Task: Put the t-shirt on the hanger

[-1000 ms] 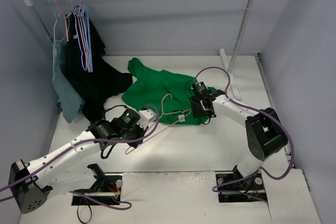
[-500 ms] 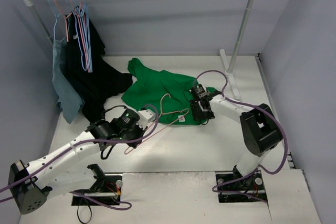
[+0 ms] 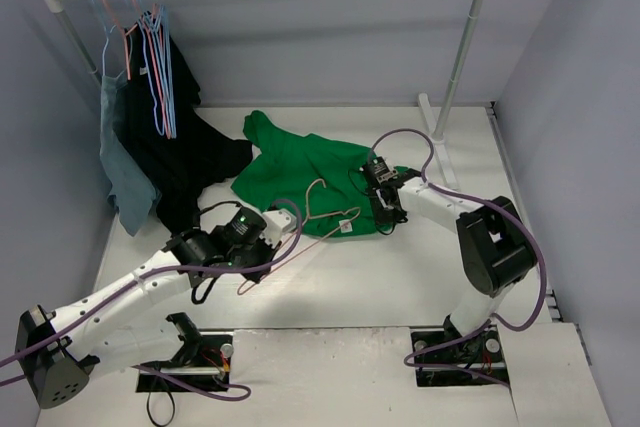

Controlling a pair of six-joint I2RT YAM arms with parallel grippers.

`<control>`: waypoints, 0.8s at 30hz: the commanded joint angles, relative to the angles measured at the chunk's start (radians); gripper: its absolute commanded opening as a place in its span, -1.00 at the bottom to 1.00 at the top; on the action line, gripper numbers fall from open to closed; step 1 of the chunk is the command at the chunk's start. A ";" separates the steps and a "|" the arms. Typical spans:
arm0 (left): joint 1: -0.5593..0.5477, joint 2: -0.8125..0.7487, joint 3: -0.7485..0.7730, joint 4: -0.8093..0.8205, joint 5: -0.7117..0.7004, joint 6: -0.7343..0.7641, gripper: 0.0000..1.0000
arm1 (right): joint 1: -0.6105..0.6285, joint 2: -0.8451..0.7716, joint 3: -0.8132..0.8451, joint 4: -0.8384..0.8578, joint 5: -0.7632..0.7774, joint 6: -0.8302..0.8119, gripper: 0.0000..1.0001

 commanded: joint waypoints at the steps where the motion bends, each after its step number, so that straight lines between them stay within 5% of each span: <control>1: -0.003 0.001 0.037 0.027 0.028 0.013 -1.00 | 0.001 -0.015 0.055 -0.026 0.058 0.007 -0.77; 6: -0.006 0.009 0.040 0.057 0.089 0.027 -1.00 | 0.001 -0.022 0.063 -0.032 0.059 0.001 -1.00; 24: -0.004 0.086 0.057 0.240 0.175 0.065 -1.00 | 0.037 -0.148 0.152 -0.064 0.000 -0.113 -1.00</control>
